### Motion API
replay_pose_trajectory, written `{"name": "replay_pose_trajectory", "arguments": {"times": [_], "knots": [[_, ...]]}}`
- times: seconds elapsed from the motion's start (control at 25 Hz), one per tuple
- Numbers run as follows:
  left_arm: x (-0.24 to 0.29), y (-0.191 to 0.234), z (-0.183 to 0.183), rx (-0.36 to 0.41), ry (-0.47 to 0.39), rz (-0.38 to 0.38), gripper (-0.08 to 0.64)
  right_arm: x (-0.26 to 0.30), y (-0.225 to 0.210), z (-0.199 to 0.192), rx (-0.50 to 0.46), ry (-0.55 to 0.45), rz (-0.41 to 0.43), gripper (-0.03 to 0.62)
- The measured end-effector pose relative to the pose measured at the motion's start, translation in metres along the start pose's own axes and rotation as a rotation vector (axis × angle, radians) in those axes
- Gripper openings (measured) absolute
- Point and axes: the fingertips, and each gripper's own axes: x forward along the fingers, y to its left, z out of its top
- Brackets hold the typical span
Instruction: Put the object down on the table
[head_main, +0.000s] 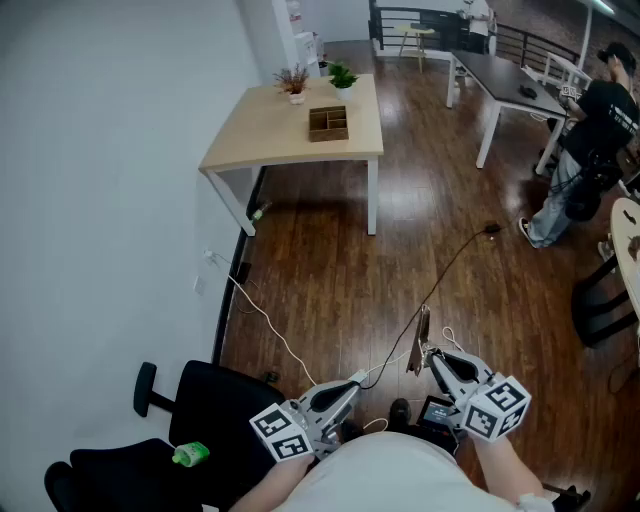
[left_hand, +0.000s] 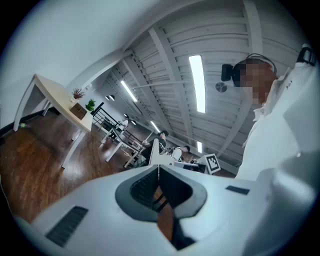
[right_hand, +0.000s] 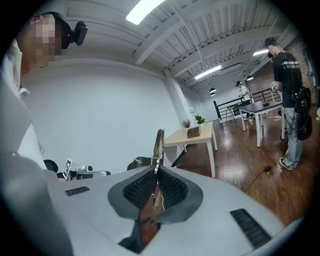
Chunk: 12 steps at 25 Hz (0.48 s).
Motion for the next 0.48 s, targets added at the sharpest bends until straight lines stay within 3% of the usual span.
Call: {"name": "replay_pose_trajectory", "arguments": {"times": [0.48], "knots": [[0.018, -0.005, 0.001, 0.0, 0.02, 0.048, 0.002, -0.01, -0.021, 0.022, -0.024, -0.036, 0.0, 0.026]]}}
